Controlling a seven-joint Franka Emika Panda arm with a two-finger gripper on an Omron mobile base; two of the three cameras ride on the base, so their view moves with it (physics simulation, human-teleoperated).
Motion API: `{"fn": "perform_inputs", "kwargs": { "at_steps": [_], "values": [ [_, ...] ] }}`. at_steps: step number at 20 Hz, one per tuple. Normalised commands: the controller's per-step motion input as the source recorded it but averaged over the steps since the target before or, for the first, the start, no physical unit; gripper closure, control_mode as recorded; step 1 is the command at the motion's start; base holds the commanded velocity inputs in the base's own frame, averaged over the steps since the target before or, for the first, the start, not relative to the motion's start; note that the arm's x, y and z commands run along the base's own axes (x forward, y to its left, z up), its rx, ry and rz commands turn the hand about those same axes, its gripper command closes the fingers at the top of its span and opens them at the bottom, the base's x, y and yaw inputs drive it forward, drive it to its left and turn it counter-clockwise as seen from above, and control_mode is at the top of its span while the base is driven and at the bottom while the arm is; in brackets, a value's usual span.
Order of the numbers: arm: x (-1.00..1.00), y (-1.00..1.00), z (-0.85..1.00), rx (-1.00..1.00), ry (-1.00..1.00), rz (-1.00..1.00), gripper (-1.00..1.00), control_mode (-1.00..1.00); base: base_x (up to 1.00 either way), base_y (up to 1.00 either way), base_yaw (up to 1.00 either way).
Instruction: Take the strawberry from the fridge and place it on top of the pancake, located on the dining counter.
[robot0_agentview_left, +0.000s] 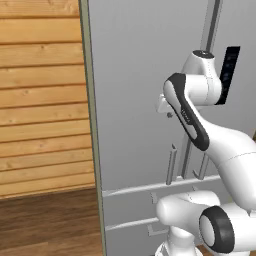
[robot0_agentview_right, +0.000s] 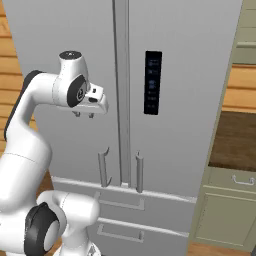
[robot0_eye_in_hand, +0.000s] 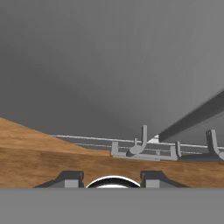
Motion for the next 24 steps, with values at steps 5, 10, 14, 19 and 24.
{"fn": "perform_inputs", "kwargs": {
  "at_steps": [5, 10, 14, 19, 24],
  "values": [
    [0.0, 0.0, 0.0, 0.0, 0.0, 0.0, -1.0, 1.0, 0.0, 0.0, 0.0],
    [0.0, 0.0, 0.0, 0.0, 0.0, 0.0, -1.0, 1.0, -0.41, 0.0, 0.0],
    [0.0, 0.0, 0.0, 0.0, 0.0, 0.0, -1.0, 1.0, -0.55, -0.01, 0.0],
    [0.0, 0.0, 0.0, 0.0, 0.0, 0.0, -1.0, 1.0, -0.35, -0.26, 0.0],
    [0.0, 0.0, 0.0, 0.0, 0.0, 0.0, -1.0, 1.0, -0.2, -0.63, 0.04]
  ]
}}
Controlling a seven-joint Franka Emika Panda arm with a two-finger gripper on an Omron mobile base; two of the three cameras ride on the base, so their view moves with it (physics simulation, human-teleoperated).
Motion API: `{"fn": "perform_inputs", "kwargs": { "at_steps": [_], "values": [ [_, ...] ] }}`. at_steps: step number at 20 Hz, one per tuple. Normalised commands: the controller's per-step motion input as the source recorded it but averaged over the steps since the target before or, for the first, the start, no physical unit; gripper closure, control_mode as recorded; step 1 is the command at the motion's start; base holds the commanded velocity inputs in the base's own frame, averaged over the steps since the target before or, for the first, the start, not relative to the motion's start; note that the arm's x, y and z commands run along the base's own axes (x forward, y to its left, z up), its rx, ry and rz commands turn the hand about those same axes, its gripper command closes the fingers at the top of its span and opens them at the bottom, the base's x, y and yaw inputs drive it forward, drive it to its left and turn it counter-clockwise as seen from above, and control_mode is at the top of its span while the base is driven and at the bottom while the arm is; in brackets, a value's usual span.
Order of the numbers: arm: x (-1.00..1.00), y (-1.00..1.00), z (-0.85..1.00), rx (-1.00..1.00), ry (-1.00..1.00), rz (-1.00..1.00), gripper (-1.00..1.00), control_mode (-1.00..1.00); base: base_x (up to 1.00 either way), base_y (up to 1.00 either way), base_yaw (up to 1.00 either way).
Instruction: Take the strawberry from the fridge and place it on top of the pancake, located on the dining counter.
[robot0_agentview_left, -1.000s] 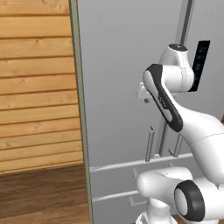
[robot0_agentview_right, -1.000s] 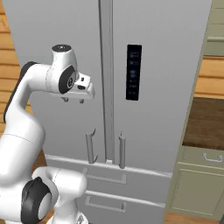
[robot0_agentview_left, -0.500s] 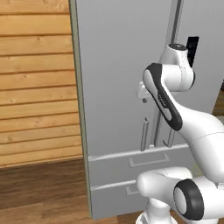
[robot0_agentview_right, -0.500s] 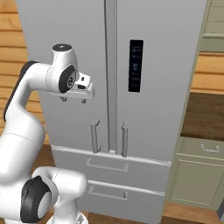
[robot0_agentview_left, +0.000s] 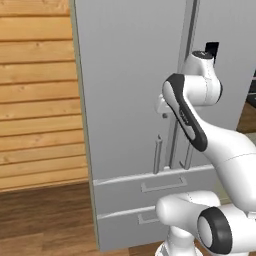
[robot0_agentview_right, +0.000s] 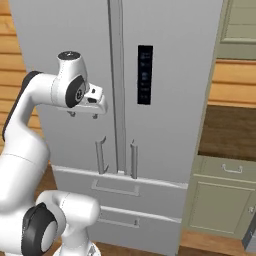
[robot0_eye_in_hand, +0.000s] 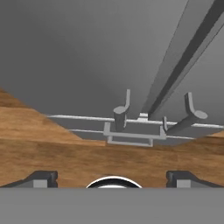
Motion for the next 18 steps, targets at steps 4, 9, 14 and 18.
{"fn": "perform_inputs", "kwargs": {
  "at_steps": [4, 9, 14, 18],
  "values": [
    [0.0, 0.0, 0.0, 0.0, 0.0, 0.0, -1.0, 1.0, -0.08, -0.64, 0.07],
    [0.0, 0.0, 0.0, 0.0, 0.0, 0.0, -1.0, 1.0, -0.27, -0.46, 0.01],
    [0.0, 0.0, 0.0, 0.0, 0.0, 0.0, -1.0, 1.0, -0.36, -0.09, -0.06],
    [0.0, 0.0, 0.0, 0.0, 0.0, 0.0, -1.0, 1.0, -0.55, 0.0, -0.05]
  ]
}}
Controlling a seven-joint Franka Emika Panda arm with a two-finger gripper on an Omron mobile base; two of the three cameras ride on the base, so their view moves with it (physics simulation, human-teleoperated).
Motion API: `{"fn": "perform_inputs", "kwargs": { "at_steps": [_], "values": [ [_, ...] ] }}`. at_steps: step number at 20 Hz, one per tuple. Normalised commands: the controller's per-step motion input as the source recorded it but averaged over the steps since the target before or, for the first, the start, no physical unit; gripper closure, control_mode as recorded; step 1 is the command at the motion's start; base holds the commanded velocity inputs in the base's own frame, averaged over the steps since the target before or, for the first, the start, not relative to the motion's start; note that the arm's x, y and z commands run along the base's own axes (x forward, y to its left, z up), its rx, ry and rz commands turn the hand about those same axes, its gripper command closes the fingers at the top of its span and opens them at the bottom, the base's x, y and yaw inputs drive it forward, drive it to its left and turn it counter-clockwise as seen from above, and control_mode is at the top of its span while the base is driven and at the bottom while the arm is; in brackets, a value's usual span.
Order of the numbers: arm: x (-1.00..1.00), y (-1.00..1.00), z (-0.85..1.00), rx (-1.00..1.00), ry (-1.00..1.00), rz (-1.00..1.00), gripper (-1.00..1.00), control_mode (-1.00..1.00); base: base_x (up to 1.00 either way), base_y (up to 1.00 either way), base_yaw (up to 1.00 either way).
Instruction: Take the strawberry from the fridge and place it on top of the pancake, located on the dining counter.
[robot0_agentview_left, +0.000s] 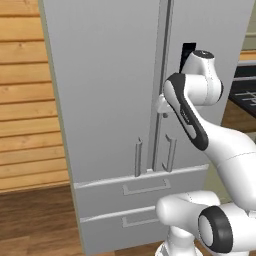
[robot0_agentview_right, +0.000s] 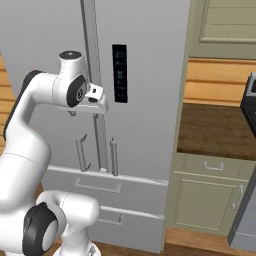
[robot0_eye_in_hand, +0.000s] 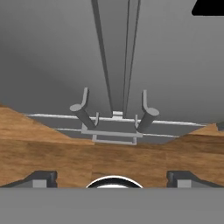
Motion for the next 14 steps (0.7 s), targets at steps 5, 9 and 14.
{"fn": "perform_inputs", "kwargs": {
  "at_steps": [5, 9, 14],
  "values": [
    [0.0, 0.0, 0.0, 0.0, 0.0, 0.0, -1.0, 1.0, -0.65, 0.0, -0.02],
    [0.0, 0.0, 0.0, 0.0, 0.0, 0.0, -1.0, 1.0, -0.8, 0.0, -0.04],
    [0.0, 0.0, 0.0, 0.0, 0.0, 0.0, -1.0, 1.0, -0.77, 0.0, -0.03]
  ]
}}
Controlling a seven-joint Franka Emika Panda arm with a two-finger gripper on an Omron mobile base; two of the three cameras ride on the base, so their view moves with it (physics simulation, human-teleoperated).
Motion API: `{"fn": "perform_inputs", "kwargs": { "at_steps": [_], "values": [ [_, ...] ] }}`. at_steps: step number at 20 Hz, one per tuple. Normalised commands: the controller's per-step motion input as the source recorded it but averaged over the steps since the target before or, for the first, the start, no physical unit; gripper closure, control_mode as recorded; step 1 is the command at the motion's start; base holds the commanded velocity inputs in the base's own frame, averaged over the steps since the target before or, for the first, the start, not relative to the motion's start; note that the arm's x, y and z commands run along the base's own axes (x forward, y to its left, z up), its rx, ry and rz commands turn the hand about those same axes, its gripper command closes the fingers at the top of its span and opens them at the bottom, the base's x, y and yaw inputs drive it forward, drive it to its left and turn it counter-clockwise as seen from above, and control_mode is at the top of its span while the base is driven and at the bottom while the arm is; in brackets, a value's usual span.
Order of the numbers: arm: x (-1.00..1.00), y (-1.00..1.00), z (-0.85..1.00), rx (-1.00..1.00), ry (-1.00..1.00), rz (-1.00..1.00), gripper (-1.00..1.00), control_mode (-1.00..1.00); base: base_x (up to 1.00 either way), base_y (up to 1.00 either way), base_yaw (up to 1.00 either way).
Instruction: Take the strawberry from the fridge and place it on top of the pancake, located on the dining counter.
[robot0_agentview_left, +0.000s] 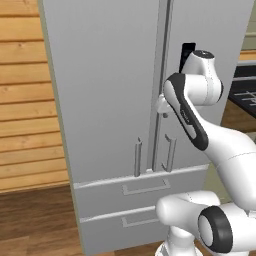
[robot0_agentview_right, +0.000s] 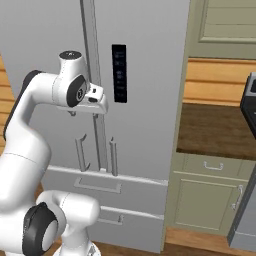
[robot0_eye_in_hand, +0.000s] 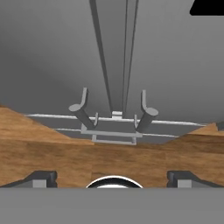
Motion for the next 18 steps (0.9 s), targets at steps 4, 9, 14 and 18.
{"fn": "perform_inputs", "kwargs": {
  "at_steps": [4, 9, 14, 18],
  "values": [
    [-0.11, 0.0, -0.11, 0.0, 0.0, -0.01, -1.0, -1.0, -0.18, 0.0, 0.0],
    [-0.03, 0.0, -0.45, 0.0, 0.01, -0.01, -1.0, -1.0, 0.0, 0.0, 0.0],
    [0.01, -0.27, -0.55, 0.0, -0.02, 0.0, -1.0, -1.0, 0.0, 0.0, 0.0],
    [0.19, -0.46, -0.49, -0.04, -0.01, 0.0, -1.0, -1.0, 0.0, 0.0, 0.0]
  ]
}}
